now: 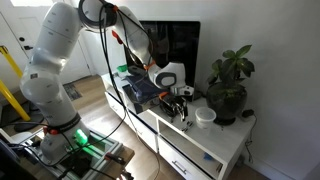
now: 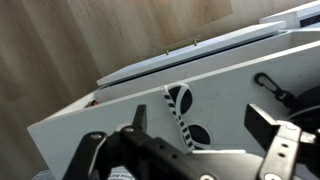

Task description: Put the white glasses in the black spectacle case

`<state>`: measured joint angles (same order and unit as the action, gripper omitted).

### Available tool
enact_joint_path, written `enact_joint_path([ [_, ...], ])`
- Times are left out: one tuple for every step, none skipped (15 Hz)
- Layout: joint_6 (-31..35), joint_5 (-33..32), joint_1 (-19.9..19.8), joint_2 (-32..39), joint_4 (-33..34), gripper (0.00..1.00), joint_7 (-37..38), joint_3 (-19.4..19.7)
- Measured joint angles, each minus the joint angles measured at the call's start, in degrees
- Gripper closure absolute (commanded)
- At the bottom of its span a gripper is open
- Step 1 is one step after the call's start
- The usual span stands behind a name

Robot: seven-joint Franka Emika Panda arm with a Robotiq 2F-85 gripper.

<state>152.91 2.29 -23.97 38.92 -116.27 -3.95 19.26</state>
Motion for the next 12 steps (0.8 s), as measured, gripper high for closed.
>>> enact_joint_path([
  [0.0, 0.1, -1.1, 1.4, 1.5, 0.00, 0.0, -0.4],
  [-0.1, 0.3, -2.3, 2.6, 2.9, 0.00, -0.1, -1.0],
  [-0.1, 0.4, -3.6, 3.6, 4.2, 0.00, -0.3, -1.9],
  [-0.1, 0.7, -4.7, 4.5, 5.3, 0.00, -0.3, -2.7],
  [-0.1, 0.9, -5.7, 5.3, 6.3, 0.00, -0.4, -3.6],
  [-0.1, 1.2, -6.7, 6.0, 7.2, 0.00, -0.7, -4.5],
  [-0.1, 1.5, -7.6, 6.6, 7.9, 0.00, -1.1, -5.4],
  [-0.2, 2.0, -8.5, 7.2, 8.6, 0.00, -1.4, -6.2],
  [-0.4, 2.4, -9.4, 7.8, 9.3, 0.00, -1.8, -7.1],
  [-0.5, 2.8, -10.3, 8.3, 9.9, 0.00, -2.2, -7.9],
  [-0.6, 3.3, -11.2, 8.8, 10.4, 0.00, -2.7, -8.8],
  [-0.6, 3.4, -12.1, 9.3, 10.9, 0.00, -3.3, -9.6],
])
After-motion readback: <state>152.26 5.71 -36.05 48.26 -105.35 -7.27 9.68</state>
